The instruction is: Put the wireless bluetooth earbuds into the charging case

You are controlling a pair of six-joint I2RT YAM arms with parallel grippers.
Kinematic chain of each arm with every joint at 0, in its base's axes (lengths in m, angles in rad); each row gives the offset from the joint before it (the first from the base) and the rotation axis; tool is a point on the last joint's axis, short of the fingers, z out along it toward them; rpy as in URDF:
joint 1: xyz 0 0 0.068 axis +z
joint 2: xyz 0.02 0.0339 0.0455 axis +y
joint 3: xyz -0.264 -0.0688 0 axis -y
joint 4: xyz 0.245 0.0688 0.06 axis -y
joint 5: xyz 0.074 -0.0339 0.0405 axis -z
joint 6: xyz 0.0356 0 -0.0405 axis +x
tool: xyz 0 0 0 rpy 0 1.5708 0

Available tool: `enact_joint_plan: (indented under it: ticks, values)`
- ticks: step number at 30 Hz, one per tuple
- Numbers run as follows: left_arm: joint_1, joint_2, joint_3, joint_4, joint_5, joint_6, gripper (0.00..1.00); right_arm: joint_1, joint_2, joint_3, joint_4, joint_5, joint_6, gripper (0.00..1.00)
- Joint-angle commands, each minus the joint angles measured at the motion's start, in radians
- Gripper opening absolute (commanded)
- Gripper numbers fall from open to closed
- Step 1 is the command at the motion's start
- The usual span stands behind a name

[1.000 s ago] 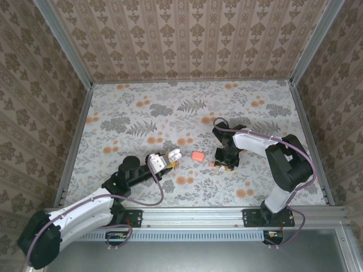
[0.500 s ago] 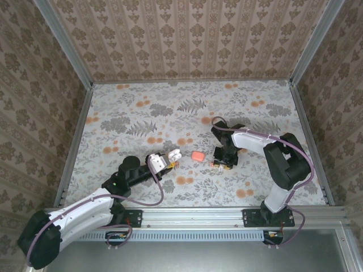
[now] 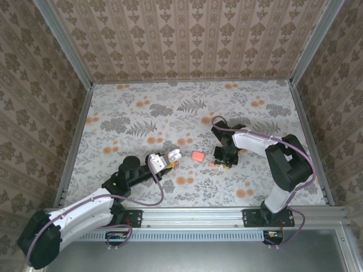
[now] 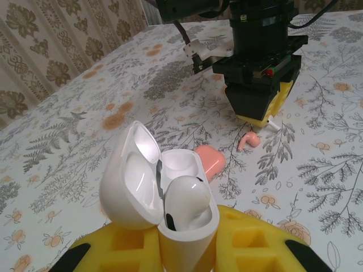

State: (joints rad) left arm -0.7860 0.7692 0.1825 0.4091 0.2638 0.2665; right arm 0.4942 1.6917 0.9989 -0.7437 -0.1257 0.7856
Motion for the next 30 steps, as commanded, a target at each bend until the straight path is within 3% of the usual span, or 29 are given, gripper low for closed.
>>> enact_joint_plan:
  ticks: [1,10,19,30]
  values:
    - [-0.006,0.02,-0.024,0.092,-0.01,-0.012,0.06,0.018,-0.099,-0.035,0.05,0.031,0.008,0.27]
    - [-0.007,0.172,-0.027,0.292,0.034,-0.048,0.06,0.086,-0.373,-0.186,0.342,0.094,-0.057,0.26]
    - [-0.021,0.351,0.031,0.465,0.095,-0.101,0.05,0.159,-0.645,-0.352,0.735,0.074,-0.201,0.26]
    - [-0.052,0.395,0.113,0.459,0.114,-0.099,0.05,0.212,-0.684,-0.431,0.964,0.004,-0.233,0.26]
